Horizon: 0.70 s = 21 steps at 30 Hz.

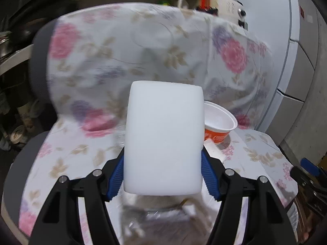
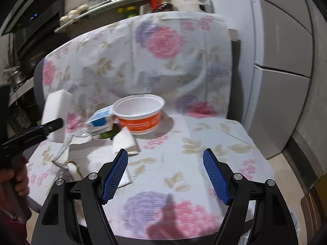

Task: Collect trash
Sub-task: 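Return to the chair and grasp the white sponge with the left tool, then grasp the white tissue with the right tool while the left tool holds the sponge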

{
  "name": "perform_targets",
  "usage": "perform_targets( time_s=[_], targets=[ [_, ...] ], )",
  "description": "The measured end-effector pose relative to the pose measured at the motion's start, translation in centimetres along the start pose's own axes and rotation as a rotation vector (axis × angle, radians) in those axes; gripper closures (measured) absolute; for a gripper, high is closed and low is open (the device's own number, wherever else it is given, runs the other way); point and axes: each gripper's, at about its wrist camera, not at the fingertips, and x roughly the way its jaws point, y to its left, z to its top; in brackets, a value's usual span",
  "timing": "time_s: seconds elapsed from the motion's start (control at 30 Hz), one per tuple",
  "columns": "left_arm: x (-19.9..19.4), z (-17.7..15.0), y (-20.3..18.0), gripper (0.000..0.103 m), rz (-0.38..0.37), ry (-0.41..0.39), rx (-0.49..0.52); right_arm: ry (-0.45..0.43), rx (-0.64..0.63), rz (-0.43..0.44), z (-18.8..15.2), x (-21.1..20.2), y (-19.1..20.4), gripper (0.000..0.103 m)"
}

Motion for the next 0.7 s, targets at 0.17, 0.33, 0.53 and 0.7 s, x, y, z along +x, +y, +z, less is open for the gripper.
perform_targets(
  time_s=[0.17,0.33,0.53,0.7],
  targets=[
    [-2.3,-2.3,3.1,0.037,0.027,0.012,-0.058,0.024,-0.063,0.054,-0.8,0.7,3.6,0.027],
    [-2.9,-4.3,5.3,0.037,0.039,0.034,-0.098,0.078,-0.159,0.110,-2.3,1.9,7.7,0.027],
    [-2.6,-5.8,6.4,0.037,0.023,0.053,-0.120,0.139,-0.267,0.155,-4.3,4.1,12.6,0.030],
    [-2.4,-6.5,7.0,0.037,0.012,0.059,-0.134,0.169,-0.333,0.107,-5.5,5.9,14.7,0.034]
  ],
)
